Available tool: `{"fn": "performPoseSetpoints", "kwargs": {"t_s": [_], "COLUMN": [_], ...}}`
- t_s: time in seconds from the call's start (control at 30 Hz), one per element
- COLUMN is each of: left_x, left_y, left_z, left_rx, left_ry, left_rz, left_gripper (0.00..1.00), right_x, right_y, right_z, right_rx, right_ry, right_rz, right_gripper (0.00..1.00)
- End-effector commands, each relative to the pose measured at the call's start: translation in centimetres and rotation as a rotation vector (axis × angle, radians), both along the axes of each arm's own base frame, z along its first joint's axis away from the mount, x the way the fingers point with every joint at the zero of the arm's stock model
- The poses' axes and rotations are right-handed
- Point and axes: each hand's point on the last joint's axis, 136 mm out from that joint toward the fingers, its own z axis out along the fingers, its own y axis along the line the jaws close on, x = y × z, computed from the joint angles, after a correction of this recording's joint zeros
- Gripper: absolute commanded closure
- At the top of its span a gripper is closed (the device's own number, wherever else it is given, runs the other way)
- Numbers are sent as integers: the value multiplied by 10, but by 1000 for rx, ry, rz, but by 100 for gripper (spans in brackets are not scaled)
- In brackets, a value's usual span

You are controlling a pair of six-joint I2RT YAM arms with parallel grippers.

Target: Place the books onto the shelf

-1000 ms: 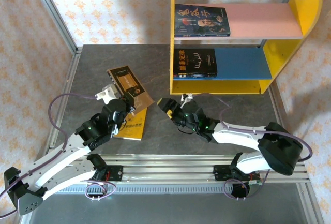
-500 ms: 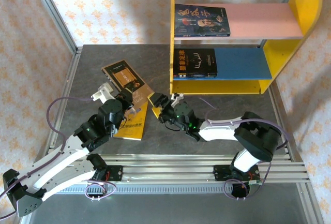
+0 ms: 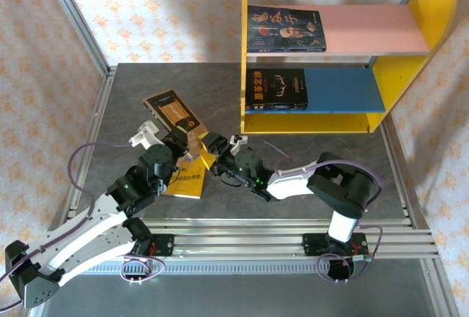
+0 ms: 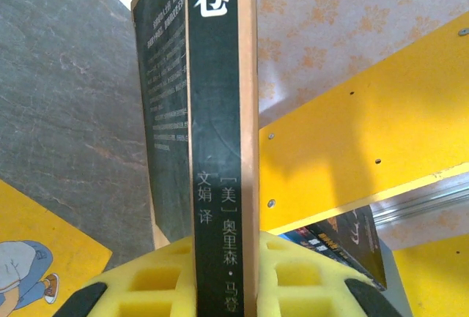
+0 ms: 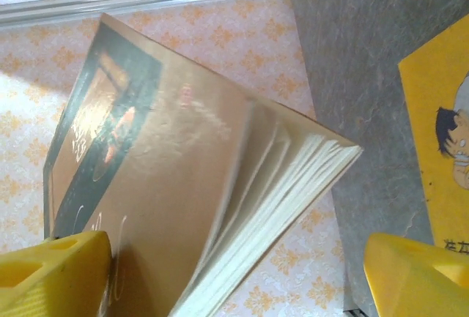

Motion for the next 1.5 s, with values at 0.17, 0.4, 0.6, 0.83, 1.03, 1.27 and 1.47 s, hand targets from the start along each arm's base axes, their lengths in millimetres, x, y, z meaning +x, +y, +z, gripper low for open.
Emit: {"fn": "performPoseSetpoints", "kwargs": {"t_s": [0.17, 0.4, 0.6, 0.83, 1.03, 1.27, 1.47], "left_x": [-1, -4, -7, -9, -10, -8, 18], "left_y": [8, 12, 16, 18, 23, 33, 20], "left_z": [26, 25, 23, 17, 7, -6, -36], "left_rx": [-128, -138, -131, -126, -62, 134, 218], "left_ry": [-107, -111, -105, -83, -35, 89, 298], "left_rz": [46, 53, 61, 71, 92, 80, -138], "left_gripper": [100, 100, 100, 83, 49, 41, 42], "right_x": [4, 6, 7, 7, 8, 2, -11], "right_y": [9, 12, 9, -3, -27, -82, -132], "right_z": [27, 26, 22, 22, 24, 11, 19], "right_rx": [109, 127, 111, 53, -73, -352, -597], "right_ry": [-20, -21, -28, -64, -124, -193, -283], "right_rz": [-27, -28, -44, -67, -94, -108, -47], "right_gripper": [29, 55, 79, 86, 88, 89, 90]}}
